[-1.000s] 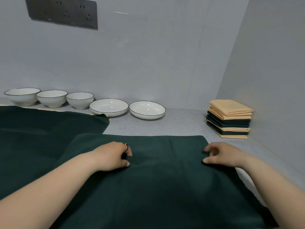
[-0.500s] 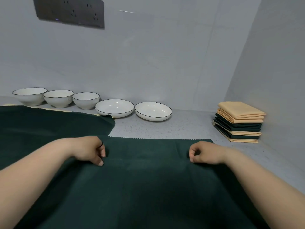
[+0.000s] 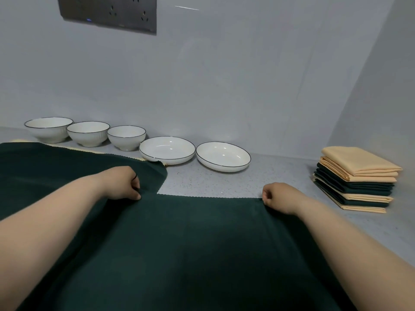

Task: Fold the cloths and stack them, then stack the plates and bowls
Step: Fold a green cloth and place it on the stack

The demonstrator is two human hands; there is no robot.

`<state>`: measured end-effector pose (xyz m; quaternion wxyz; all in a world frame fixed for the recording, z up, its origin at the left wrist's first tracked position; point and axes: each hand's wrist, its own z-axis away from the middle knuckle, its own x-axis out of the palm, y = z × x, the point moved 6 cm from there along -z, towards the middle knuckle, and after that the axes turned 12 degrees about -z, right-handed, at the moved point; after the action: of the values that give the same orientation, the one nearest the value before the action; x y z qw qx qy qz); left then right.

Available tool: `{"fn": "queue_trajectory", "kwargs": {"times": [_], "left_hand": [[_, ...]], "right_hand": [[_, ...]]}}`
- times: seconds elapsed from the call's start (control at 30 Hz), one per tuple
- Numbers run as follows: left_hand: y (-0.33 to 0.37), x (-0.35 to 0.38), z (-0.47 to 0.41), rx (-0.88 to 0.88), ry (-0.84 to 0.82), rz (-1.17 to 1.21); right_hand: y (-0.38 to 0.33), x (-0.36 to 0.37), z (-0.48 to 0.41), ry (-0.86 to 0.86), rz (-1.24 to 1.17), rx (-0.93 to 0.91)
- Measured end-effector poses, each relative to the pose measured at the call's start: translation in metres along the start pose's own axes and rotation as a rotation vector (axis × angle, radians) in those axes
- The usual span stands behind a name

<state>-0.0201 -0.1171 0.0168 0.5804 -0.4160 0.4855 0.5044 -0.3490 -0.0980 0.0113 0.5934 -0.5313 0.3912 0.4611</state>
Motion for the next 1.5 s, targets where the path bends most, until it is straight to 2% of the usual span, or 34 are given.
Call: {"fn": "queue_trajectory", "kwargs": {"times": [0.53,0.63,0.7,0.77,0.9,1.0,1.07,1.3,1.5], "left_hand": [[-0.010,0.016,-0.015,-0.121,0.082,0.007],[-0.004,0.010,-0.004,-0.134,0.161,-0.123],[0.014,0.001,0.013,-0.083,0.266,-0.168],[0.045,0.000,0.041,0.044,0.326,-0.112],[0.115,0.026,0.114,0.298,0.235,-0.038],[0.146,0.056,0.140,0.330,0.128,-0.049],[0.153,0.072,0.145,0.308,0.084,-0.057],[0.149,0.086,0.153,0.272,0.076,-0.093],[0.130,0.087,0.151,0.261,0.054,-0.078]], "right_hand": [[0.004,0.008,-0.019,0.137,0.075,0.005],[0.002,0.009,-0.014,0.143,0.085,-0.012],[-0.003,0.010,-0.005,0.148,0.085,-0.028],[-0.014,0.009,0.010,0.169,0.030,-0.051],[-0.054,0.029,0.072,0.115,-0.119,-0.177],[-0.086,0.060,0.120,0.024,-0.200,-0.332],[-0.095,0.077,0.138,-0.019,-0.227,-0.361],[-0.045,0.088,0.150,-0.013,-0.110,-0.224],[0.040,0.057,0.163,0.060,-0.074,0.050]]}}
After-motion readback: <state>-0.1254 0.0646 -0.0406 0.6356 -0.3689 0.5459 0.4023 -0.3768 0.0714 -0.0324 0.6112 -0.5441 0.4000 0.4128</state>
